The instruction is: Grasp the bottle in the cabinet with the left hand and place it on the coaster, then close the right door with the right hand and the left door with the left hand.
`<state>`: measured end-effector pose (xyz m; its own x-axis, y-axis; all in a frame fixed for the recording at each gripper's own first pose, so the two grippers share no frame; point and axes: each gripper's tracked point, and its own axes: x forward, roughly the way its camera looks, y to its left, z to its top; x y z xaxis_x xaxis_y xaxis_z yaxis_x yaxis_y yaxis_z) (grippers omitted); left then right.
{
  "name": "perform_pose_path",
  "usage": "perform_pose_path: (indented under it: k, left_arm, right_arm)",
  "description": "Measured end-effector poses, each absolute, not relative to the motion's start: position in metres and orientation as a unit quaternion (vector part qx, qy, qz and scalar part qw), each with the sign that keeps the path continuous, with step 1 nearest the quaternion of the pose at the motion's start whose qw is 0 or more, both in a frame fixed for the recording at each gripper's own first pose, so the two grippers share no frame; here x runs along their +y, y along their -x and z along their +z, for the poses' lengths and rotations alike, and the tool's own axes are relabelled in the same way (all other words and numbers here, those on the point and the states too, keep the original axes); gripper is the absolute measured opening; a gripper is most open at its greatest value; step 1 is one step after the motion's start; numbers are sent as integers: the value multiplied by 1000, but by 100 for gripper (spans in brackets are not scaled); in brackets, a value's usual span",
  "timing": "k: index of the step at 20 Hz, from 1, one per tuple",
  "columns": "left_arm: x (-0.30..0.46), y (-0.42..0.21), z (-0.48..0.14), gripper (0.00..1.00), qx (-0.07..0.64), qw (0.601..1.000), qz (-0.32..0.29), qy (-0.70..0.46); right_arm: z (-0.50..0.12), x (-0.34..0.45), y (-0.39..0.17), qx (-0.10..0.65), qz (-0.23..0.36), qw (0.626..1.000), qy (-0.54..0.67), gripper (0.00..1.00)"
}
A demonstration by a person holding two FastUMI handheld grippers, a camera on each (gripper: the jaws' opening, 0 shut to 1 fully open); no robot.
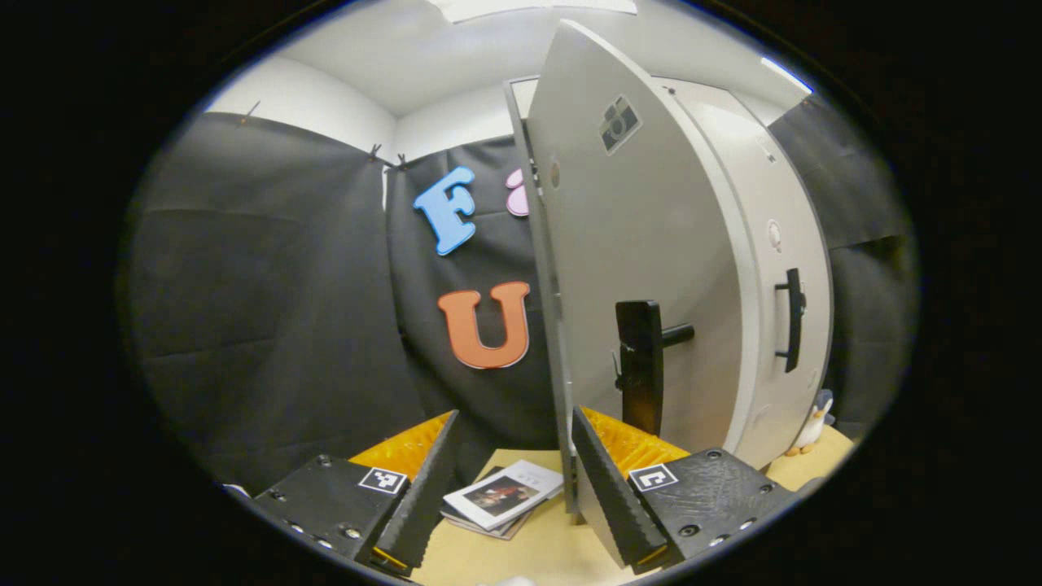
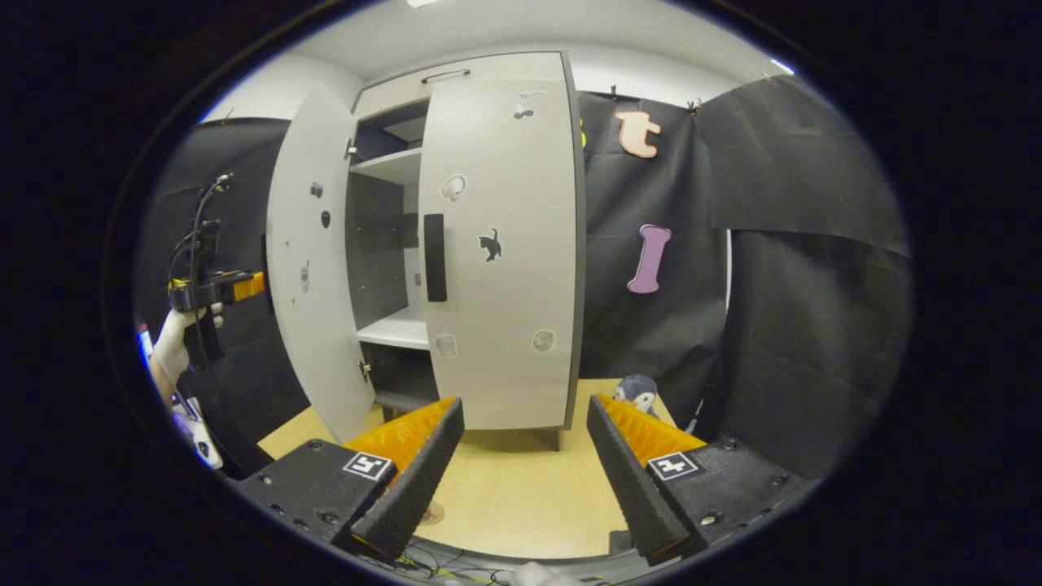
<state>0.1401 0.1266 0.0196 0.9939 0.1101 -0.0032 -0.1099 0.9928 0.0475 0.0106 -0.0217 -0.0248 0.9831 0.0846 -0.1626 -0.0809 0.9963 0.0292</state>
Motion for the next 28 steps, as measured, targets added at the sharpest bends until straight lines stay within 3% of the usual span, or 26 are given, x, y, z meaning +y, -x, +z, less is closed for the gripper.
perform_pose_path:
  k: [7,19,28]
  left_arm:
    - [74,-152,23,97,6,1000,9,11]
    - [18,-68,36,97,-23,999,-34,-32]
    - [19,-15,-7,97,4,1000,-8,-5]
  right_arm:
    - [-20,-37,-5,76,24,997,-12,100]
    - [-2,-21,-8,44,14,999,-15,99]
    - [7,-2,-19,20,9,999,-24,99]
